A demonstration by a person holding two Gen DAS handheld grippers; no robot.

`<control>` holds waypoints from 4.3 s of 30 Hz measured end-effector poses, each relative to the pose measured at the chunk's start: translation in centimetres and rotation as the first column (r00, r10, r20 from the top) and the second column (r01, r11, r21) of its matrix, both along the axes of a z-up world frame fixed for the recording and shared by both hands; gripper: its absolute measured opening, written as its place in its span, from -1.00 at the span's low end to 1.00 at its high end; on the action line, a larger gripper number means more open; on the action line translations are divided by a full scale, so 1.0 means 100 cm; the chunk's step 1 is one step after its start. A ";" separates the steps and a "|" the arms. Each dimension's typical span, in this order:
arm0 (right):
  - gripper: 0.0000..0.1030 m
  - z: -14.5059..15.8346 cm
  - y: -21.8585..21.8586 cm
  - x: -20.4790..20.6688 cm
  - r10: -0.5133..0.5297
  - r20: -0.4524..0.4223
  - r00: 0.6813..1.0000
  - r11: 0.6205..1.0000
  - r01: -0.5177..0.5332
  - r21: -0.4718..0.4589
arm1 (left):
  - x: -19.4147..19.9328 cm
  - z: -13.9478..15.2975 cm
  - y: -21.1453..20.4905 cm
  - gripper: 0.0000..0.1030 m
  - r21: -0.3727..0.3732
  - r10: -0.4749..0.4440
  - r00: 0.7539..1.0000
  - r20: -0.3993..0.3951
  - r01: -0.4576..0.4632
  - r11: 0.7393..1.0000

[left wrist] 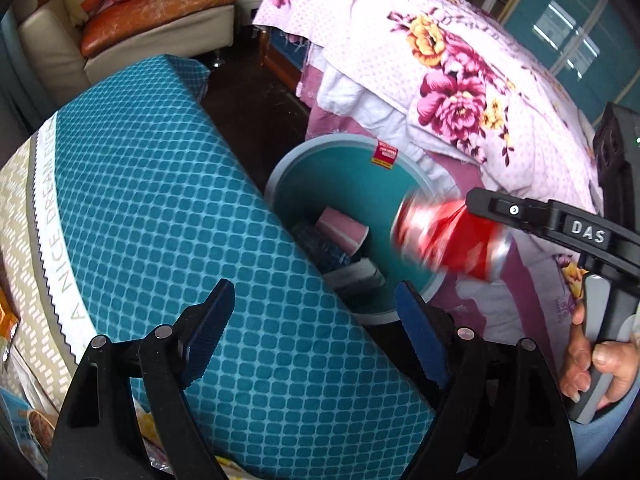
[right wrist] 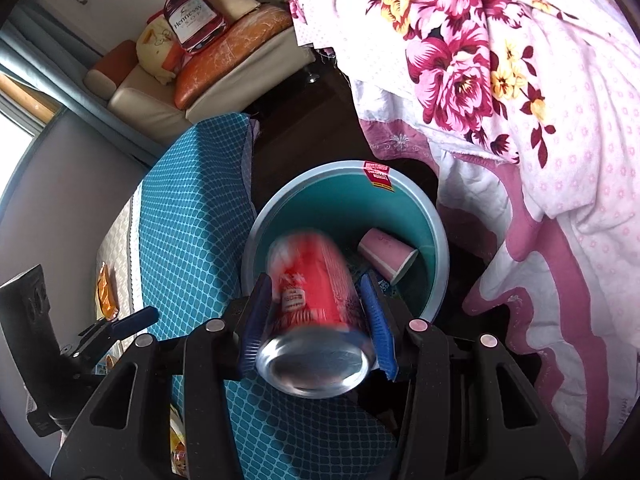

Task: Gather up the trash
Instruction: 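Carry the can to the wastebasket and release it with the right tool while the left holds the box, then grasp the blue snack bag with the left tool while the right grasps the pink snack bag, then carry both snack bags over the wastebasket and open both tools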

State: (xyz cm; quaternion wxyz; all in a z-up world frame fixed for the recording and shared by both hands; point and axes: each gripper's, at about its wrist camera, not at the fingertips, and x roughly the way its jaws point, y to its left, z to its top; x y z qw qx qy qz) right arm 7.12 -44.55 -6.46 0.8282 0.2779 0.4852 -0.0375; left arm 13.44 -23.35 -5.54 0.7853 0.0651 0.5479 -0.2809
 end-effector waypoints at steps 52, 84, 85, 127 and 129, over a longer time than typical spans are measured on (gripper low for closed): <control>0.49 -0.004 0.281 0.002 0.462 -0.211 0.862 0.879 -0.476 -0.020 | -0.098 0.006 0.328 0.79 -0.016 0.431 0.901 0.045 -0.431 0.902; -0.61 -0.019 0.344 0.025 0.547 -0.180 0.818 0.819 -0.567 -0.090 | -0.059 -0.039 0.381 -0.46 0.161 0.450 0.890 0.071 -0.456 0.875; -0.64 -0.016 0.337 0.024 0.547 -0.176 0.818 0.820 -0.567 -0.084 | -0.059 -0.037 0.383 -0.47 0.153 0.462 0.884 0.071 -0.468 0.871; -0.19 -0.020 0.321 0.013 0.562 -0.122 0.818 0.827 -0.555 0.088 | -0.077 0.002 0.360 -0.47 -0.040 0.498 0.867 0.036 -0.496 0.867; -0.19 -0.013 0.313 0.011 0.553 -0.108 0.826 0.833 -0.548 0.079 | -0.076 0.008 0.353 -0.47 -0.041 0.483 0.875 0.045 -0.481 0.876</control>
